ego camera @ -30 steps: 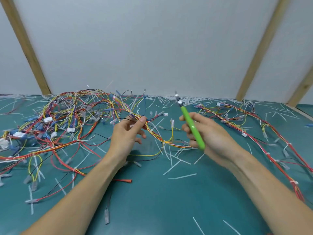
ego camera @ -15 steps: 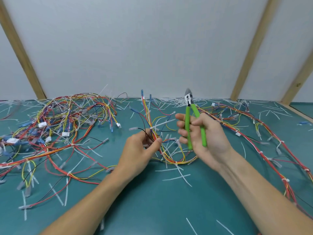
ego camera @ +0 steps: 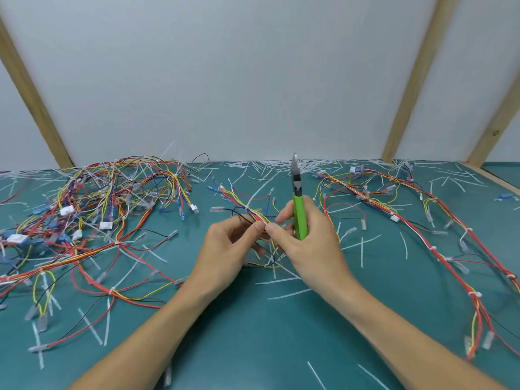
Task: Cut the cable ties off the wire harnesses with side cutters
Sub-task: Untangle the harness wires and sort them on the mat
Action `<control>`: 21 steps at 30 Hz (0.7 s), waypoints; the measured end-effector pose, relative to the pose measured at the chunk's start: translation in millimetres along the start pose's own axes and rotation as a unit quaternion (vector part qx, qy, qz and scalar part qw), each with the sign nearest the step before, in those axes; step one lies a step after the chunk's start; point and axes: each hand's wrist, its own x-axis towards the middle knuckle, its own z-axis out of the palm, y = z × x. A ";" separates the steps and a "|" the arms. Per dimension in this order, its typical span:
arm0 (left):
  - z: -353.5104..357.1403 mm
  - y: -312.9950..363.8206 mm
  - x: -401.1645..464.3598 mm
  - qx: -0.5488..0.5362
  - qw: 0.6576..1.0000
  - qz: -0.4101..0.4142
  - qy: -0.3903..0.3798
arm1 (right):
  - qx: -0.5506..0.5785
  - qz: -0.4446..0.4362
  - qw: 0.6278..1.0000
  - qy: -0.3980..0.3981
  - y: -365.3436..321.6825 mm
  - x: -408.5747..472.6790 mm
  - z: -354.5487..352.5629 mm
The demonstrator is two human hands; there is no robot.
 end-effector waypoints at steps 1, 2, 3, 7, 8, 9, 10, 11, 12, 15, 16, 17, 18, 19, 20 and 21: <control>0.5 1.4 -0.6 0.021 0.999 0.023 -0.009 | -0.014 0.003 1.000 0.002 2.9 1.5 -2.5; 1.2 2.6 -1.4 0.050 0.997 0.047 -0.017 | -0.005 0.012 1.000 -0.005 4.5 2.3 -4.5; 1.5 3.1 -2.2 0.076 0.994 0.067 -0.026 | 0.017 0.024 0.999 -0.013 5.0 2.7 -5.6; -3.0 4.2 -4.2 0.150 0.979 0.115 -0.077 | 0.077 0.031 0.997 -0.002 5.2 0.5 -2.4; -4.1 3.8 -3.9 0.177 0.971 0.139 -0.081 | 0.083 0.030 0.996 0.004 5.5 -0.3 -2.3; -5.1 3.5 -3.8 0.205 0.961 0.168 -0.080 | 0.086 0.030 0.996 0.010 5.6 -0.8 -2.6; -5.4 3.6 -3.6 0.232 0.950 0.196 -0.077 | 0.086 0.030 0.996 0.016 5.5 -0.9 -3.2; -5.1 3.8 -3.7 0.253 0.941 0.214 -0.075 | 0.082 0.030 0.996 0.020 5.9 -0.5 -3.6; -4.4 3.9 -4.3 0.265 0.936 0.218 -0.071 | 0.076 0.030 0.996 0.022 6.6 -0.3 -3.2; -3.5 4.4 -7.2 0.248 0.958 0.143 -0.021 | 0.052 0.034 0.998 0.022 9.6 0.3 -0.8; -5.0 5.4 -6.2 0.206 0.974 0.098 0.003 | 0.046 0.036 0.998 0.022 10.7 0.9 -0.8; -7.4 6.9 -4.0 0.145 0.988 0.052 0.022 | 0.043 0.039 0.998 0.020 11.7 1.5 -1.2; -10.1 9.2 -0.4 0.072 0.997 0.007 0.035 | 0.041 0.042 0.998 0.017 12.5 1.9 -1.6; -12.8 12.5 3.5 0.002 0.998 -0.044 0.043 | 0.037 0.044 0.998 0.010 13.4 2.4 -1.7; -14.8 15.2 7.0 -0.048 0.993 -0.096 0.044 | 0.033 0.043 0.999 -0.002 14.3 2.1 -2.1; -16.6 16.0 9.2 -0.075 0.987 -0.133 0.042 | 0.028 0.039 0.999 -0.017 15.0 1.4 -2.1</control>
